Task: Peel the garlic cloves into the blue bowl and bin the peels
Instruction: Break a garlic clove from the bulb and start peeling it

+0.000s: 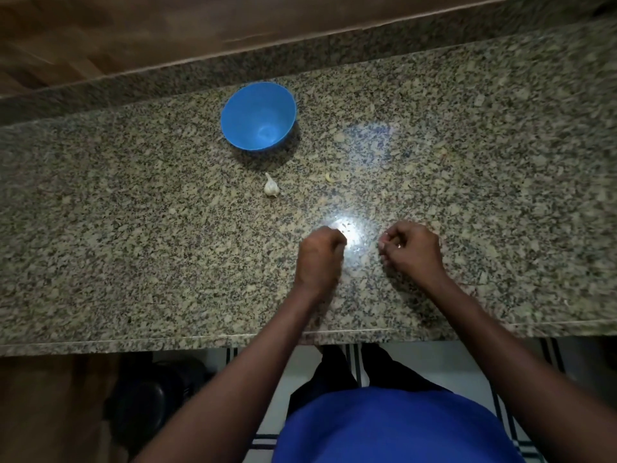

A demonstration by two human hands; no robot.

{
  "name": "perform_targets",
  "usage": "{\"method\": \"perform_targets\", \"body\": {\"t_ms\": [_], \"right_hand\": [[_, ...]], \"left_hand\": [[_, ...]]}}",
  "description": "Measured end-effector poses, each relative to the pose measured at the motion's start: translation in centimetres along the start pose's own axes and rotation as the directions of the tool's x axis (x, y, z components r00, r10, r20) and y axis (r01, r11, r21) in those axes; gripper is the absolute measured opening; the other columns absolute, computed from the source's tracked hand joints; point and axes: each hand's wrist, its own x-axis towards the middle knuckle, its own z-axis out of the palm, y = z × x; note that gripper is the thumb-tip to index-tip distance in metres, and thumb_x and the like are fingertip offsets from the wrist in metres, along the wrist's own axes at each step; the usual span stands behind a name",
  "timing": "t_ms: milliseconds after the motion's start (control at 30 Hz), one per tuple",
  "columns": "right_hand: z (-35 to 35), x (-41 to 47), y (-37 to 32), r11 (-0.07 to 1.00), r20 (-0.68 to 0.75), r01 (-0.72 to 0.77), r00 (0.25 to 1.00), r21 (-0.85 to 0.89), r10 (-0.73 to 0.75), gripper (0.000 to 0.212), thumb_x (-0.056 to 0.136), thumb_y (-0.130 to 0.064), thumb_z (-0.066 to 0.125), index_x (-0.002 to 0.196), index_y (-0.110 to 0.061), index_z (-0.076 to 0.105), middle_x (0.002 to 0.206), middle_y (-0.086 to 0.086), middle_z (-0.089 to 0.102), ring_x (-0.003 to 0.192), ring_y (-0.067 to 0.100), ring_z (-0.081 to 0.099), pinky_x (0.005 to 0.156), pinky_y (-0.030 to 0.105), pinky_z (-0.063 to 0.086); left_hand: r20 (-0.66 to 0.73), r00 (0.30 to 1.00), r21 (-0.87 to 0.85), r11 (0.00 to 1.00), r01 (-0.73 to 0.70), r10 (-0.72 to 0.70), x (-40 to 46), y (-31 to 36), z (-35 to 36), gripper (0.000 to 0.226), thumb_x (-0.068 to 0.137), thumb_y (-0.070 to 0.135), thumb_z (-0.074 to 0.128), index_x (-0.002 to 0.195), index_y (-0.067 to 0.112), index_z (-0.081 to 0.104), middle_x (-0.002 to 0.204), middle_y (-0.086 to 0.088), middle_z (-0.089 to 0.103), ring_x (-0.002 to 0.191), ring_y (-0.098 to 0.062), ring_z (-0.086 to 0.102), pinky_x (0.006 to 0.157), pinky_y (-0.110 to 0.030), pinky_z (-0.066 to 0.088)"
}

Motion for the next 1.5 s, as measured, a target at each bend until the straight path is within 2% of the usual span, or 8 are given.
{"method": "perform_targets", "body": {"t_ms": [133,433,600,867,1000,1233,1400,1500], "right_hand": [[0.7,-0.5,0.1,0.998,0.041,0.02,0.999,0.056,-0.022,0.019,0.087,-0.005,0.077,0.077,-0.021,0.071,0.063,0.002,0.072,0.055,0.022,0.073,0.06,0.05,0.064],[0.9,-1.3,-0.6,0.998,0.027,0.031,0.999,0.058,-0.033,0.007,0.089,-0.005,0.076,0.087,-0.012,0.078,0.07,0.002,0.075,0.057,0.016,0.074,0.061,0.041,0.065],[1.4,-0.5,-2.1,0.99,-0.008,0.108,0.994,-0.087,-0.109,0.004,0.088,-0.012,0.079,0.091,-0.013,0.08,0.071,-0.001,0.075,0.059,0.01,0.072,0.056,0.024,0.059],[4.1,2.0,-5.0,0.865,0.045,0.381,0.92,-0.328,-0.389,0.002,0.088,-0.009,0.077,0.088,-0.007,0.076,0.085,0.005,0.072,0.071,0.012,0.059,0.055,0.006,0.032],[4.8,2.1,-5.2,0.767,0.108,0.483,0.867,-0.423,-0.486,0.024,0.089,0.008,0.06,0.071,-0.006,0.066,0.071,0.003,0.06,0.064,0.021,0.06,0.051,0.029,0.048],[3.5,2.8,-4.3,0.778,0.118,0.409,0.907,-0.477,-0.405,0.02,0.085,0.009,0.063,0.075,-0.009,0.065,0.075,0.003,0.06,0.065,0.019,0.054,0.053,0.025,0.03],[2.1,2.6,-3.2,0.787,0.077,0.344,0.931,-0.511,-0.357,0.022,0.078,0.01,0.061,0.072,-0.01,0.067,0.075,0.007,0.067,0.07,0.025,0.063,0.058,0.032,0.047],[1.7,2.0,-2.9,0.909,0.033,0.197,0.979,-0.369,-0.199,0.017,0.084,0.004,0.067,0.073,-0.007,0.073,0.067,0.0,0.067,0.059,0.012,0.063,0.051,0.021,0.047]], "left_hand": [[0.0,0.981,-0.195,0.962,0.189,-0.193,0.4,-1.1,-1.9,0.014,0.091,0.005,0.073,0.102,0.011,0.078,0.098,-0.002,0.078,0.084,-0.006,0.072,0.079,-0.021,0.061],[-0.022,0.992,0.104,0.987,-0.121,0.124,-4.5,-0.2,1.2,0.015,0.096,0.006,0.067,0.109,0.003,0.073,0.113,-0.006,0.062,0.092,-0.014,0.064,0.076,-0.02,0.06],[-0.002,0.978,0.245,0.948,-0.203,0.21,-4.7,-0.7,1.4,0.009,0.086,0.0,0.076,0.09,0.007,0.072,0.087,-0.005,0.066,0.077,-0.018,0.056,0.056,-0.029,0.046],[-0.204,0.965,0.034,0.983,0.178,-0.168,-1.1,-1.3,-0.5,0.013,0.095,-0.001,0.065,0.09,0.007,0.075,0.088,-0.001,0.066,0.075,-0.009,0.059,0.064,-0.016,0.055],[-0.179,0.971,0.002,0.987,0.16,-0.157,-1.6,-0.9,-0.6,0.016,0.095,-0.004,0.065,0.096,0.006,0.077,0.091,0.001,0.065,0.076,-0.004,0.058,0.063,-0.009,0.051],[-0.065,0.997,-0.011,0.999,-0.03,0.03,-4.1,1.0,1.7,0.006,0.093,0.003,0.07,0.09,0.004,0.075,0.095,-0.007,0.065,0.08,-0.006,0.049,0.064,-0.01,0.044],[-0.001,0.977,0.191,0.96,-0.207,0.211,-4.6,0.4,2.5,0.017,0.094,0.001,0.064,0.078,0.008,0.063,0.08,-0.005,0.057,0.074,-0.016,0.044,0.055,-0.036,0.046],[-0.017,0.98,0.255,0.949,-0.185,0.196,-4.3,-0.7,1.6,0.019,0.093,-0.002,0.067,0.078,0.01,0.066,0.077,-0.001,0.06,0.071,-0.012,0.048,0.053,-0.029,0.046]]}}
